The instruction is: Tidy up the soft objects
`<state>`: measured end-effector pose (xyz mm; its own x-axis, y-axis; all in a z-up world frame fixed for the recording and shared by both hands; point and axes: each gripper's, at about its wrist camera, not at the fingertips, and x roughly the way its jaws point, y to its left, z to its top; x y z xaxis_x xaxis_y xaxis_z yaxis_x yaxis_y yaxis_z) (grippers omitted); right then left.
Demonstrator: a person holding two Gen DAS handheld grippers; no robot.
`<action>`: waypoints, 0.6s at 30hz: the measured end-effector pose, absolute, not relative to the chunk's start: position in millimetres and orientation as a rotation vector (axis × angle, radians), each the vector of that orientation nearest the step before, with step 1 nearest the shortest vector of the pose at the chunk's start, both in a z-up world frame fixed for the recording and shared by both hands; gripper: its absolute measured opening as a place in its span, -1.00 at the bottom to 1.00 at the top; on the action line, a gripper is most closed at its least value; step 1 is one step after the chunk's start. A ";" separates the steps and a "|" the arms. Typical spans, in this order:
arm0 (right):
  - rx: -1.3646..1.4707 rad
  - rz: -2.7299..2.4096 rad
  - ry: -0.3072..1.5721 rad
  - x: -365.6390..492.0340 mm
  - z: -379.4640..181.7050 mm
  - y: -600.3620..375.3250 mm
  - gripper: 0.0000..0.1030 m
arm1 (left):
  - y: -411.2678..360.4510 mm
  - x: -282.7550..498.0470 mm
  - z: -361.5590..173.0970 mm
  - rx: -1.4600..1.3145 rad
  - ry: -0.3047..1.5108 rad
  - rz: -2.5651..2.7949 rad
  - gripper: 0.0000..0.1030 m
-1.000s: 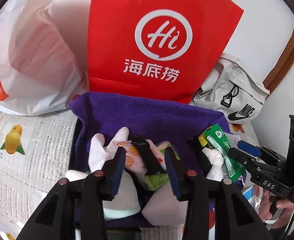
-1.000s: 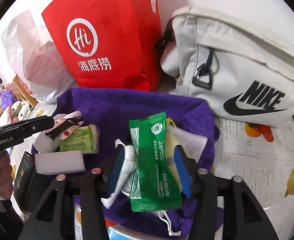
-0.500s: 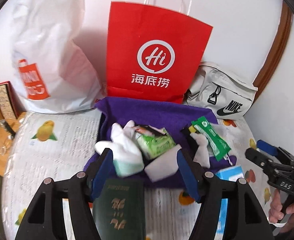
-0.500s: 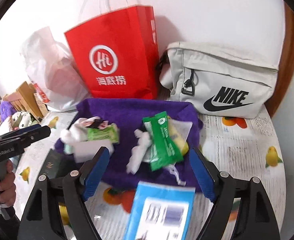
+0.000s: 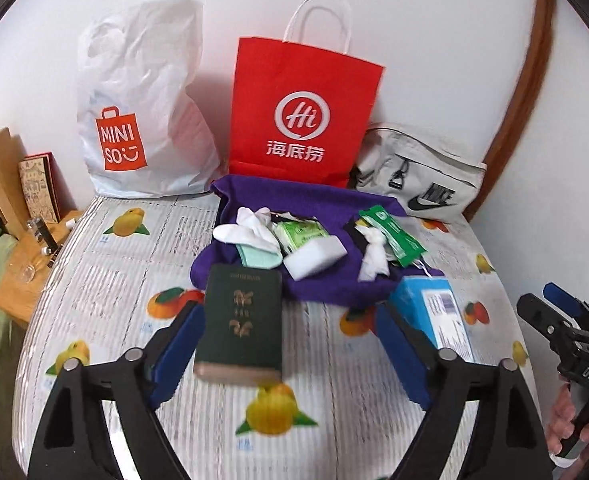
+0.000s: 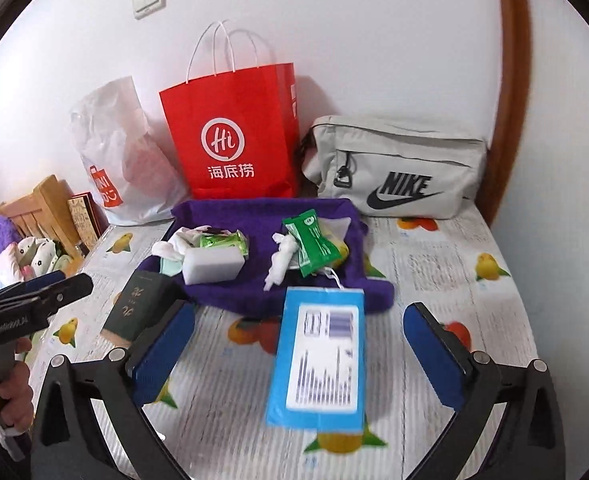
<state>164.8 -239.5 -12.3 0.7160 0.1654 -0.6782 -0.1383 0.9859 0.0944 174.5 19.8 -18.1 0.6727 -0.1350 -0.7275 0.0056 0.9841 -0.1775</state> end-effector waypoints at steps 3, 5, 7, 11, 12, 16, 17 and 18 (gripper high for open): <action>0.029 0.160 0.738 143.5 -7.9 -238.6 0.99 | 12.4 151.6 -10.6 -0.143 0.816 -0.085 0.90; 0.036 0.151 0.723 127.3 -5.3 -237.7 0.99 | 6.6 135.9 -5.2 -0.114 0.805 -0.062 0.95; 0.030 0.152 0.717 113.4 -4.3 -235.6 0.99 | 2.0 122.1 -1.5 -0.089 0.792 -0.044 0.95; 0.021 0.155 0.716 87.0 -5.0 -233.5 0.99 | -6.6 92.8 0.1 -0.047 0.779 -0.006 0.97; 0.020 0.156 0.715 81.3 -4.8 -233.3 0.99 | -8.5 87.5 0.6 -0.040 0.776 -0.004 0.97; 0.031 0.151 0.711 60.5 -6.1 -235.2 0.99 | -14.6 62.2 4.9 -0.035 0.757 0.001 0.97; 0.032 0.148 0.711 56.0 -6.9 -235.7 0.99 | -15.2 56.3 6.1 -0.037 0.752 0.004 0.97; 0.033 0.148 0.711 51.0 -7.2 -236.4 0.99 | -15.9 52.2 6.7 -0.037 0.748 0.005 0.97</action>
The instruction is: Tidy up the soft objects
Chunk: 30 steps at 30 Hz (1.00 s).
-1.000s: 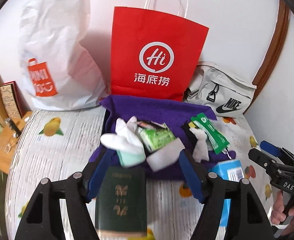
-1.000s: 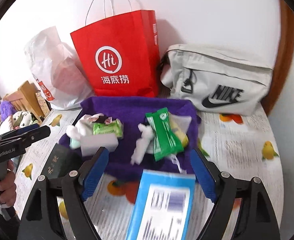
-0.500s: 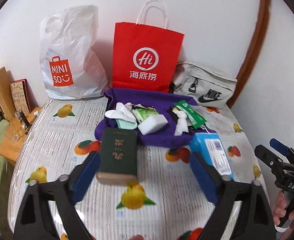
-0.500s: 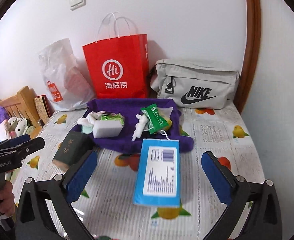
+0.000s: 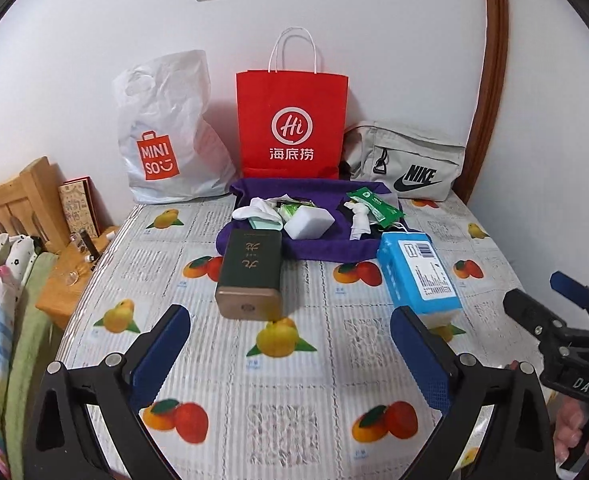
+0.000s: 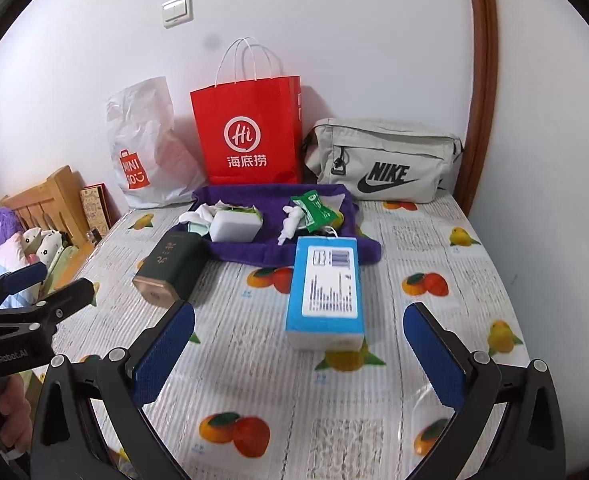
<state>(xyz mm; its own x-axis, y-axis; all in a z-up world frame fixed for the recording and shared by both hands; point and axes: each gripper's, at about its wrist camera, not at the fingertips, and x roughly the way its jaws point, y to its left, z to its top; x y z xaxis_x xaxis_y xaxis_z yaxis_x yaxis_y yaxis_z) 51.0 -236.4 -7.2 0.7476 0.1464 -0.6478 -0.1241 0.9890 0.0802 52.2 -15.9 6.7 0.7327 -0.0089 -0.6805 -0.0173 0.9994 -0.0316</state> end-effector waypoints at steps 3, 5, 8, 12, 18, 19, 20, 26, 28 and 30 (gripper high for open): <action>0.029 0.149 0.704 38.1 -6.3 -238.4 0.99 | -17.3 39.8 9.5 -0.028 0.734 0.016 0.97; 0.022 0.145 0.695 31.4 -5.0 -239.8 0.99 | -20.2 34.1 11.5 -0.022 0.728 0.017 0.97; 0.022 0.139 0.687 25.6 -3.8 -241.9 0.99 | -22.3 28.3 14.3 -0.021 0.717 0.014 0.97; 0.009 0.127 0.676 20.0 -3.2 -241.6 0.99 | -22.1 24.2 15.4 -0.014 0.706 0.013 0.97; 0.004 0.121 0.676 17.5 -4.3 -241.0 0.99 | -18.7 24.4 13.3 -0.024 0.713 0.019 0.97; 0.006 0.119 0.674 17.4 -3.9 -241.3 0.99 | -18.3 24.0 13.6 -0.026 0.712 0.016 0.97; 0.008 0.118 0.675 17.2 -3.7 -241.8 0.99 | -18.0 23.6 14.0 -0.027 0.710 0.016 0.97; 0.005 0.116 0.670 14.7 -2.7 -242.1 0.99 | -17.2 23.1 13.9 -0.026 0.714 0.016 0.97; 0.005 0.120 0.670 14.5 -2.6 -241.6 0.99 | -16.9 22.9 14.2 -0.027 0.713 0.016 0.97; 0.002 0.119 0.669 13.7 -2.9 -241.1 0.99 | -16.6 23.3 14.1 -0.028 0.714 0.016 0.97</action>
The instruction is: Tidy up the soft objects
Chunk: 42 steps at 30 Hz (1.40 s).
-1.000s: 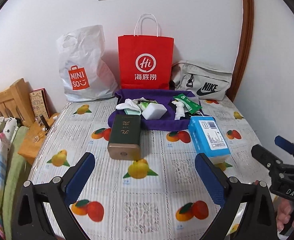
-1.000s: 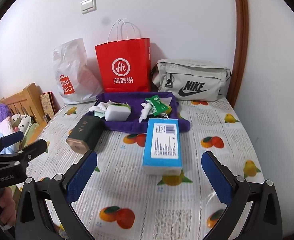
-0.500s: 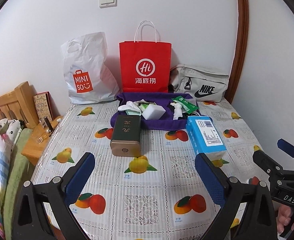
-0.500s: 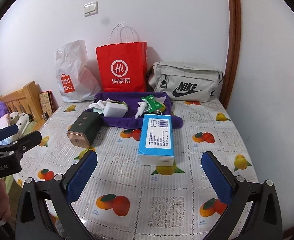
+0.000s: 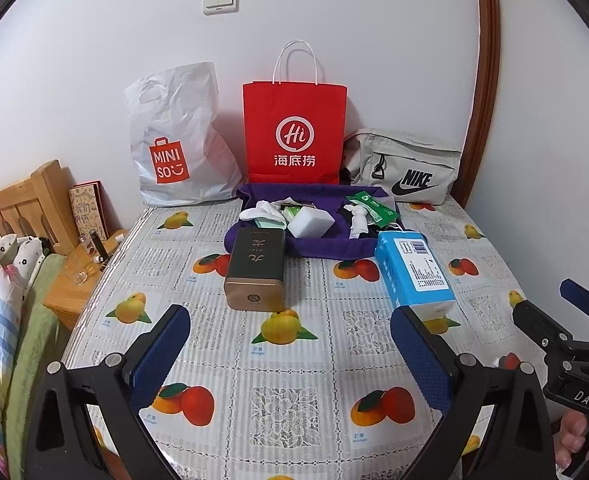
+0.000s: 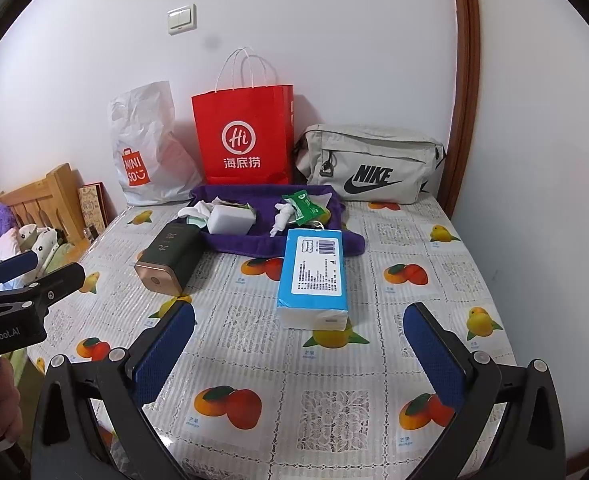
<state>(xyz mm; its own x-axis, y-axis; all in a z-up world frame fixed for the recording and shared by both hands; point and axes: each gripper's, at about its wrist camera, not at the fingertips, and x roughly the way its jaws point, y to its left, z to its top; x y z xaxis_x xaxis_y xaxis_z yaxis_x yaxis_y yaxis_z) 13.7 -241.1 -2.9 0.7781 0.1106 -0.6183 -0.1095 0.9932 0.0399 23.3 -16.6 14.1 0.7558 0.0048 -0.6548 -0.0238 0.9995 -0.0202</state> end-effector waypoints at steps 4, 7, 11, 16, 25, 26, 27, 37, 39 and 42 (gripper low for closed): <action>0.000 0.122 0.669 11.9 -2.1 -240.6 0.99 | -15.3 22.6 13.8 -0.031 0.715 0.019 0.97; 0.000 0.123 0.666 10.9 -1.8 -240.3 0.99 | -14.8 22.4 13.6 -0.032 0.715 0.022 0.97; 0.001 0.124 0.665 9.8 -1.2 -240.3 0.99 | -13.6 21.1 13.3 -0.034 0.715 0.023 0.97; 0.002 0.126 0.664 9.9 -0.5 -240.6 0.99 | -13.1 21.0 13.2 -0.033 0.716 0.022 0.97; -0.003 0.114 0.667 11.1 -1.4 -240.8 0.99 | -12.5 21.1 12.7 -0.035 0.718 0.022 0.97; -0.002 0.114 0.668 11.1 -2.1 -241.2 0.99 | -12.5 21.2 12.6 -0.035 0.718 0.021 0.97; -0.001 0.114 0.668 11.3 -2.4 -241.4 0.99 | -12.5 21.2 12.4 -0.034 0.719 0.022 0.97; -0.003 0.114 0.665 11.1 -3.3 -241.6 0.99 | -12.2 20.1 9.7 -0.036 0.720 0.025 0.97; -0.004 0.113 0.666 10.9 -3.2 -241.4 0.99 | -12.8 20.0 8.8 -0.037 0.720 0.026 0.97; -0.002 0.114 0.665 10.8 -3.0 -241.3 0.99 | -12.0 19.7 10.1 -0.036 0.720 0.022 0.97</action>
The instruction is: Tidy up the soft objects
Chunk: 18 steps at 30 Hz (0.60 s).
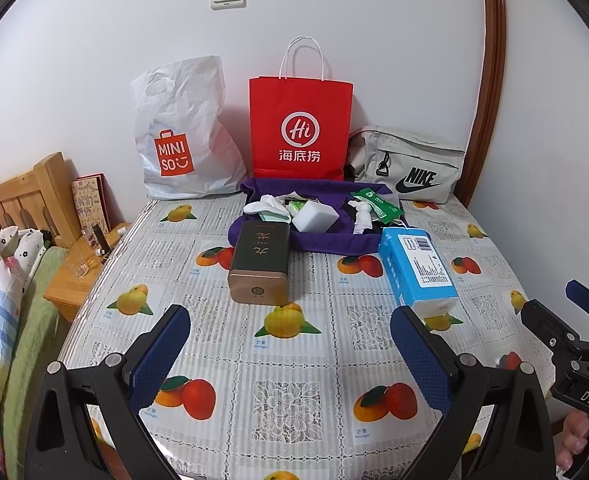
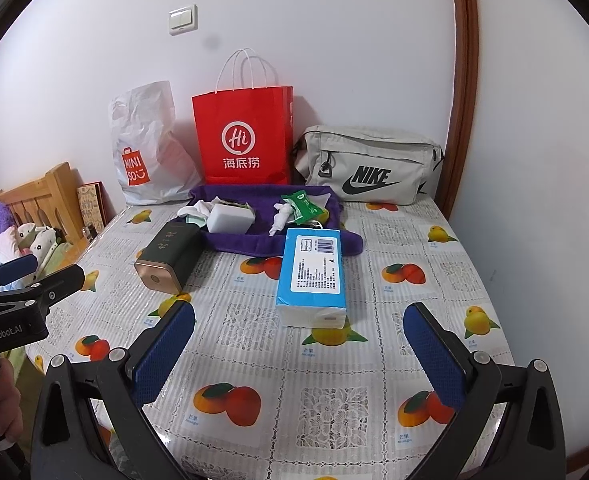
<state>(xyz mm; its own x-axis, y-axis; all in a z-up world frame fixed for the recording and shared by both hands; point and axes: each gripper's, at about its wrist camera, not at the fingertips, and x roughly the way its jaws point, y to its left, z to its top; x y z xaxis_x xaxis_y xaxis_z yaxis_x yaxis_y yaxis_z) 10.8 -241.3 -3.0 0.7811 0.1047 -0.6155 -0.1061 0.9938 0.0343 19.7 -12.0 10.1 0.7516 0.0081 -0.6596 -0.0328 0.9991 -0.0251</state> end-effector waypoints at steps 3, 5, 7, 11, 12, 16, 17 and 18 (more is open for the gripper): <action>-0.003 0.115 0.662 9.0 -2.8 -240.5 0.99 | -11.9 19.6 10.6 -0.038 0.721 0.025 0.97; -0.003 0.115 0.662 7.9 -3.1 -239.5 0.99 | -12.1 19.7 10.6 -0.039 0.720 0.023 0.97; -0.003 0.116 0.661 7.6 -3.0 -239.2 0.99 | -12.7 19.0 9.1 -0.037 0.720 0.024 0.97; -0.004 0.116 0.661 6.4 -2.9 -237.9 0.99 | -13.2 18.8 8.6 -0.037 0.720 0.024 0.97; -0.004 0.116 0.661 6.4 -3.1 -237.8 0.99 | -13.0 18.6 9.5 -0.039 0.720 0.026 0.97; -0.004 0.115 0.661 6.3 -3.0 -238.0 0.99 | -12.8 18.7 9.5 -0.038 0.720 0.025 0.97; -0.004 0.116 0.660 6.3 -3.0 -238.0 0.99 | -13.0 18.6 8.9 -0.039 0.720 0.025 0.97; -0.005 0.117 0.659 6.3 -3.0 -237.8 0.99 | -12.8 18.6 8.9 -0.040 0.720 0.025 0.97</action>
<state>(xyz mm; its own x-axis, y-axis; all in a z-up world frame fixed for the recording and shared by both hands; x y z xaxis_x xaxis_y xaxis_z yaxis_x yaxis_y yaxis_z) 6.3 -237.8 -3.0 0.7842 0.1067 -0.6112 -0.1096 0.9934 0.0328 18.6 -12.8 8.9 0.7517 0.0090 -0.6594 -0.0367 0.9989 -0.0282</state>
